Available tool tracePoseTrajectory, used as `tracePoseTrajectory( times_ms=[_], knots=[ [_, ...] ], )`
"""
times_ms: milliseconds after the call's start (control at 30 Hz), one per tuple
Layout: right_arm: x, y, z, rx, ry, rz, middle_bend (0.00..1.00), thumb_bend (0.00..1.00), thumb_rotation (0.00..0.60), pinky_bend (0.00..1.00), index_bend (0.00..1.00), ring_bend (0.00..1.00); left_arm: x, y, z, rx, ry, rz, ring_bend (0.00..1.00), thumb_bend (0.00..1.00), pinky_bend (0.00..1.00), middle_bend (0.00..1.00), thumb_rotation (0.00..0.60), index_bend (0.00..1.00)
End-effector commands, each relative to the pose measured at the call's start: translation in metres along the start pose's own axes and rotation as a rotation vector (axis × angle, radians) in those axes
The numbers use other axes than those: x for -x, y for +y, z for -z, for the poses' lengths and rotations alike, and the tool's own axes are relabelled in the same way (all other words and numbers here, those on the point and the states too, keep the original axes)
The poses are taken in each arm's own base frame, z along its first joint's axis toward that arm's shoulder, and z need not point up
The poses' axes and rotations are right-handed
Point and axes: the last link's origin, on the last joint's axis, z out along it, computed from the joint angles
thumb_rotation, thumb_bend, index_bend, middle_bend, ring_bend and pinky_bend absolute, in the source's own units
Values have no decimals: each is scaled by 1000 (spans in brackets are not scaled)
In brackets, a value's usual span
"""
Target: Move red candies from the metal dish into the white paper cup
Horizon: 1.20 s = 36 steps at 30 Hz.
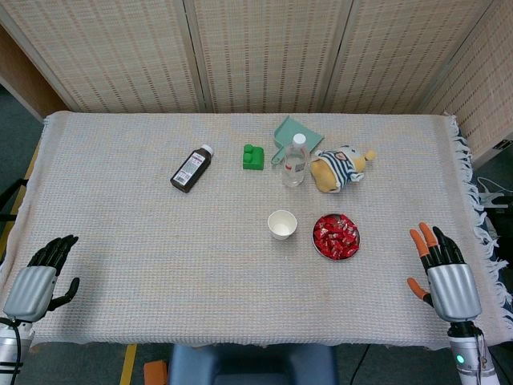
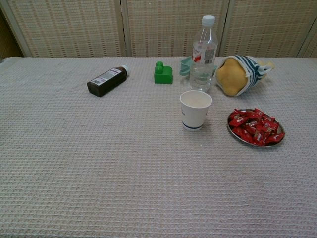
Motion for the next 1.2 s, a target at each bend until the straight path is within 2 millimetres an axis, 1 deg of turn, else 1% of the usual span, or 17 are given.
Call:
tracePoseTrajectory(
  times_ms=[33,67,133,233,367,433,467,500,567,633,733,767,867,967,1067,1133,1200],
  knots=[
    [6,-2,-4,-5,-37,39,0,90,600,171,0,0,0,0,-1,-1,-6,-2,48,453,154,37,600,0],
    [9,-4,-6,-12,-50,51,0,90,600,183,0,0,0,0,-1,-1,-7,3,48,454,154,37,600,0],
    [15,-13,-18,-39,-88,63,0,90,600,209,0,0,0,-2,-3,-4,-9,6,48,454,154,37,600,0],
    [21,-30,-47,-113,-152,110,0,90,600,231,0,0,-1,-3,-3,-7,-12,14,48,454,155,37,600,0],
    [29,-57,-90,-209,-259,202,0,90,600,309,0,8,-3,-6,-2,-13,-4,22,48,454,164,37,600,0],
    [33,-68,-105,-241,-295,234,0,90,600,347,0,40,-4,-7,-2,-18,-1,24,48,453,166,37,600,0],
    [36,-73,-114,-251,-315,251,0,90,600,376,0,74,-5,-8,-2,-21,-1,26,48,453,167,37,600,0],
    [38,-77,-120,-256,-326,263,0,90,600,393,0,96,-5,-9,-2,-24,-1,27,48,454,168,37,600,0],
    [43,-85,-129,-264,-351,280,0,90,600,459,0,173,-5,-10,-1,-27,-3,29,48,454,171,37,600,0],
    [47,-90,-136,-267,-365,297,1,90,600,494,0,208,-5,-11,-1,-30,-5,31,48,454,173,37,600,0],
    [55,-97,-143,-269,-398,311,49,93,600,552,0,267,-6,-12,0,-34,-6,33,48,454,174,38,600,0],
    [57,-98,-146,-267,-408,311,70,97,600,568,0,280,-6,-13,0,-34,-6,35,48,454,174,38,600,0],
    [65,-102,-151,-263,-444,307,85,108,600,600,0,306,-6,-13,1,-33,-4,38,48,454,175,38,600,0],
    [69,-104,-154,-260,-464,305,91,110,600,602,0,317,-7,-13,2,-31,-3,39,48,454,175,38,600,0],
    [73,-105,-151,-273,-473,333,101,111,600,602,0,328,-7,-13,1,-30,0,43,48,454,175,38,600,0],
    [75,-107,-151,-278,-475,340,117,111,600,602,2,334,-7,-13,1,-29,-3,43,48,454,175,38,600,0],
    [77,-108,-151,-281,-478,346,148,112,600,602,24,340,-7,-13,1,-29,-4,43,48,455,175,38,600,0]
  ],
)
